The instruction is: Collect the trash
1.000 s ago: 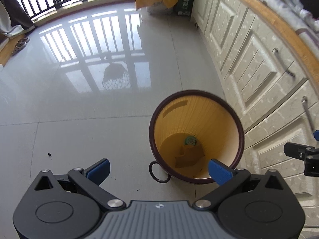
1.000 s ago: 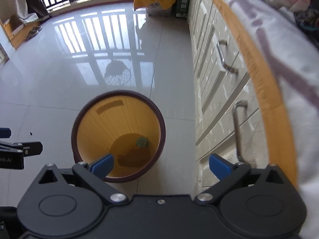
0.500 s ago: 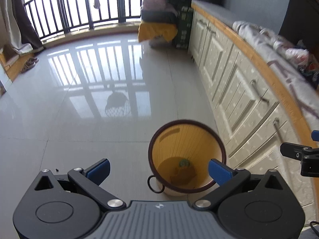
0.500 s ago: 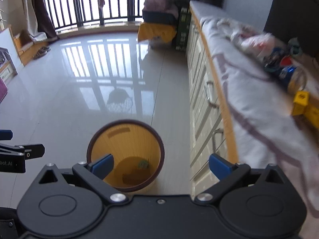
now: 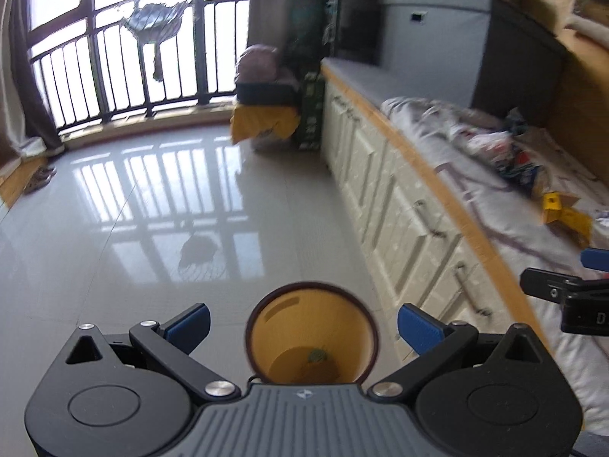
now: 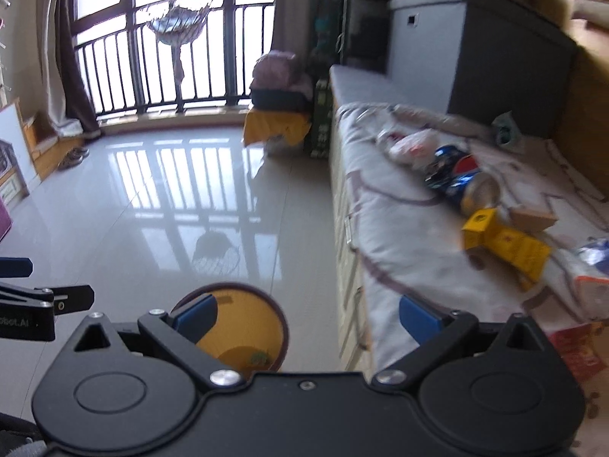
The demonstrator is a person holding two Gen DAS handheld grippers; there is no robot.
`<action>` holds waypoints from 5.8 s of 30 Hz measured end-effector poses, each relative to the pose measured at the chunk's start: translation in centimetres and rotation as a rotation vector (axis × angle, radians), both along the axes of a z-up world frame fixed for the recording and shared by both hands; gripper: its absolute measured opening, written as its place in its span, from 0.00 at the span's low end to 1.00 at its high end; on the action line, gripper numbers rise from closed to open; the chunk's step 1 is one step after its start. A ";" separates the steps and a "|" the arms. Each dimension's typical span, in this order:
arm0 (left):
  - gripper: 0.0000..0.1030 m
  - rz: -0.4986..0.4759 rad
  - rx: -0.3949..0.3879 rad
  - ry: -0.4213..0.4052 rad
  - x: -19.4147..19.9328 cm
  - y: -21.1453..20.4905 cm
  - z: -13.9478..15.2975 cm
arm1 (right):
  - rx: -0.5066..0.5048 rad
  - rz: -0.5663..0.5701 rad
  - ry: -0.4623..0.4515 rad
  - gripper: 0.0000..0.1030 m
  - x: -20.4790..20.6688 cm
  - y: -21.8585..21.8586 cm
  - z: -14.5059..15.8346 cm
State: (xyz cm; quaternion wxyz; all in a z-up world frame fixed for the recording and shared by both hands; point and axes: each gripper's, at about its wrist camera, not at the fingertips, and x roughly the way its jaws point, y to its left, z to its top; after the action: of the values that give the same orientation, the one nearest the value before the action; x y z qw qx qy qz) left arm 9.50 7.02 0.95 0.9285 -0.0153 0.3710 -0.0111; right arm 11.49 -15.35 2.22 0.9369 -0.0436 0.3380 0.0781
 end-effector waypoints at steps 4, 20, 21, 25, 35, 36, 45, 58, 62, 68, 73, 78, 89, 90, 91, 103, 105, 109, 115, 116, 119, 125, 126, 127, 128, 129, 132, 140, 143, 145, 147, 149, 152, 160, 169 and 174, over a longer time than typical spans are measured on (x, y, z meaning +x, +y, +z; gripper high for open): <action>1.00 -0.036 -0.004 -0.049 -0.4 -2.2 1.1 | 0.009 -0.023 -0.052 1.00 -1.3 -1.8 1.1; 1.00 -0.193 -0.062 -0.183 -2.0 -9.9 3.8 | 0.008 -0.124 -0.202 1.00 -5.9 -10.3 3.2; 1.00 -0.205 -0.060 -0.188 -2.0 -10.5 3.8 | 0.003 -0.129 -0.203 1.00 -6.2 -10.8 3.1; 1.00 -0.242 -0.053 -0.204 -1.9 -12.9 4.1 | -0.036 -0.162 -0.211 1.00 -6.8 -13.4 2.5; 1.00 -0.383 -0.089 -0.206 -0.4 -19.3 3.7 | -0.081 -0.248 -0.193 1.00 -6.9 -19.8 -0.4; 1.00 -0.395 -0.102 -0.196 0.0 -19.9 3.5 | -0.080 -0.253 -0.188 1.00 -6.8 -20.3 -0.8; 1.00 -0.473 -0.285 -0.082 4.1 -24.6 1.6 | -0.020 -0.265 -0.141 1.00 -5.7 -24.1 -4.1; 1.00 -0.322 -0.713 0.096 11.7 -28.9 -2.7 | 0.032 -0.125 -0.109 1.00 -2.3 -24.4 -4.6; 1.00 -0.235 -0.855 0.162 13.8 -29.2 -5.0 | 0.000 -0.112 -0.095 1.00 -1.3 -23.7 -4.9; 0.99 -0.137 -0.930 0.149 15.9 -29.7 -6.1 | 0.002 -0.121 -0.068 1.00 -0.9 -23.5 -5.9; 0.92 -0.059 -0.894 0.130 17.0 -30.8 -6.0 | 0.012 -0.147 -0.064 0.91 -1.1 -23.7 -6.2; 0.56 -0.017 -0.842 0.137 17.7 -31.1 -6.6 | 0.012 -0.158 -0.071 0.89 -1.4 -23.5 -6.2; 0.32 -0.077 -0.785 0.180 17.6 -30.0 -6.6 | 0.029 -0.174 -0.068 0.87 -2.0 -23.1 -6.0; 0.31 -0.086 -0.778 0.183 17.3 -29.8 -6.6 | 0.037 -0.182 -0.067 0.87 -2.1 -23.2 -6.0; 0.31 -0.094 -0.771 0.183 17.1 -29.6 -6.5 | 0.047 -0.192 -0.066 0.86 -2.2 -23.2 -5.9; 0.29 -0.206 -0.587 0.108 13.5 -26.1 -3.0 | 0.068 -0.282 -0.053 0.80 -3.5 -23.0 -4.8; 0.29 -0.233 -0.549 0.093 12.7 -25.7 -2.4 | 0.075 -0.303 -0.056 0.79 -3.8 -23.0 -4.4; 0.29 -0.285 -0.489 0.070 11.1 -24.7 -1.1 | 0.092 -0.330 -0.057 0.78 -4.5 -23.0 -3.8; 0.29 -0.376 -0.346 0.009 8.2 -23.9 0.5 | 0.114 -0.360 -0.052 0.78 -5.8 -22.7 -3.2; 0.28 -0.389 -0.326 0.003 7.6 -23.8 0.6 | 0.116 -0.366 -0.052 0.78 -6.0 -22.6 -3.1; 0.28 -0.411 -0.278 -0.012 6.3 -23.4 0.8 | 0.116 -0.382 -0.056 0.78 -6.6 -22.4 -2.6; 0.28 -0.430 -0.202 -0.058 3.9 -22.5 1.1 | 0.110 -0.394 -0.068 0.78 -7.6 -21.9 -1.6; 0.28 -0.434 -0.191 -0.063 3.5 -22.4 1.2 | 0.109 -0.395 -0.071 0.78 -7.8 -21.8 -1.4; 0.27 -0.438 -0.180 -0.067 3.1 -22.3 1.3 | 0.110 -0.396 -0.073 0.78 -7.9 -21.7 -1.3; 0.27 -0.442 -0.165 -0.074 2.8 -22.2 1.3 | 0.111 -0.398 -0.076 0.78 -8.1 -21.6 -1.1; 0.27 -0.446 -0.150 -0.082 2.4 -22.1 1.4 | 0.113 -0.400 -0.078 0.78 -8.2 -21.5 -0.9; 0.27 -0.454 -0.125 -0.097 1.5 -21.9 1.7 | 0.109 -0.401 -0.085 0.78 -8.6 -21.1 -0.2; 0.27 -0.445 -0.104 -0.126 0.2 -20.5 2.5 | 0.090 -0.390 -0.103 0.78 -9.3 -19.4 1.4; 0.27 -0.432 -0.106 -0.137 0.0 -19.4 2.9 | 0.081 -0.382 -0.104 0.78 -9.1 -18.5 1.6; 0.27 -0.416 -0.119 -0.142 0.1 -18.4 3.2 | 0.077 -0.372 -0.103 0.78 -8.8 -17.7 1.7; 0.27 -0.397 -0.120 -0.145 0.2 -17.2 3.3 | 0.072 -0.361 -0.104 0.78 -8.4 -16.7 1.9; 0.27 -0.379 -0.114 -0.145 0.4 -16.1 3.4 | 0.071 -0.346 -0.106 0.78 -7.9 -15.8 1.9; 0.27 -0.346 -0.115 -0.141 0.8 -14.1 3.5 | 0.071 -0.319 -0.106 0.78 -7.0 -14.2 1.9; 0.26 -0.254 -0.118 -0.120 2.1 -9.3 2.8 | 0.091 -0.238 -0.091 0.78 -4.3 -9.2 1.4; 0.26 -0.163 -0.108 -0.061 3.7 -4.8 0.6 | 0.125 -0.158 -0.046 0.78 -1.0 -4.3 -0.3; 0.26 -0.121 -0.100 -0.020 4.6 -2.4 -1.3 | 0.147 -0.108 -0.003 0.78 1.0 -1.3 -2.2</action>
State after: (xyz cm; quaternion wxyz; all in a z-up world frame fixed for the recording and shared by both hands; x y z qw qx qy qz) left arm 14.09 4.65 -0.30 0.9279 -0.0391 0.3609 -0.0857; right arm 12.49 -16.61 0.06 0.9409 0.0434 0.3320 0.0518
